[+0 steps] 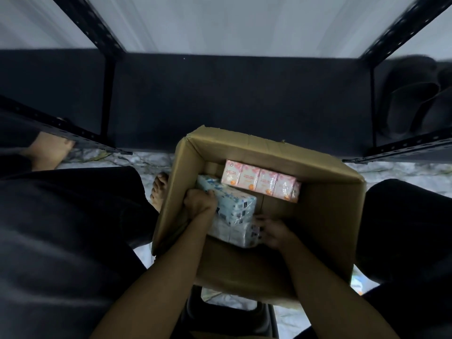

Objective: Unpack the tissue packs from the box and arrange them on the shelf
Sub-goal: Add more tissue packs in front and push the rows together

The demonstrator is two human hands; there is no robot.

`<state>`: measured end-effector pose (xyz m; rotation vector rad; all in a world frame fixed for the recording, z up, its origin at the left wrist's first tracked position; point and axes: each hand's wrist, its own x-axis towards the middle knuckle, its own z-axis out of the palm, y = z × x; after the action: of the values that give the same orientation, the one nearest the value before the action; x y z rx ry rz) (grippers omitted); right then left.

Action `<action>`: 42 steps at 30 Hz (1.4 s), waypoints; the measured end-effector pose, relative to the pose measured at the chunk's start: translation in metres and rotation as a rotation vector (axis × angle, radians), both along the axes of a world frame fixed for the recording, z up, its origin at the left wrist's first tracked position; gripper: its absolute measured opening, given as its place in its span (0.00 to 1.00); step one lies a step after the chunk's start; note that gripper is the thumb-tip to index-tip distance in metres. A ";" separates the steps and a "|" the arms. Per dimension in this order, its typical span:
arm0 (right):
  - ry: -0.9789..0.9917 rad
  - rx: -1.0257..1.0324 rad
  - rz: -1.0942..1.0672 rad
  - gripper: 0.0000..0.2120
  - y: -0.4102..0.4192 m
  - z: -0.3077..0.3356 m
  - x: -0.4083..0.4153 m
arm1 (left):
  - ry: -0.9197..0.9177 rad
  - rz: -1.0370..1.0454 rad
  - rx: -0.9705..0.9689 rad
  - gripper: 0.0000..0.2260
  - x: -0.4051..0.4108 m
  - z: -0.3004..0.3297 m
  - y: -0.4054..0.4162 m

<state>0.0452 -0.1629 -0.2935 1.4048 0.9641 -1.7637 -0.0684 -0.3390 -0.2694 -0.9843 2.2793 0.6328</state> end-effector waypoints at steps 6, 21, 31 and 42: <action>0.163 0.241 0.229 0.05 0.015 0.039 0.002 | 0.108 0.099 0.112 0.22 0.013 0.028 -0.001; 1.038 0.956 0.605 0.02 0.066 0.295 0.032 | 0.873 -0.171 0.283 0.05 0.055 0.254 -0.025; 1.547 1.065 -0.042 0.07 0.098 0.526 0.027 | 1.753 -0.435 0.173 0.06 0.006 0.507 -0.105; 1.737 1.497 0.214 0.08 0.101 0.571 -0.115 | 1.735 -1.394 -0.343 0.18 -0.151 0.525 -0.059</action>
<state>-0.0695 -0.0614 0.2774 -0.3293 3.5231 -1.6897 -0.2194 -0.3984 0.2551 1.8955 3.4359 0.3464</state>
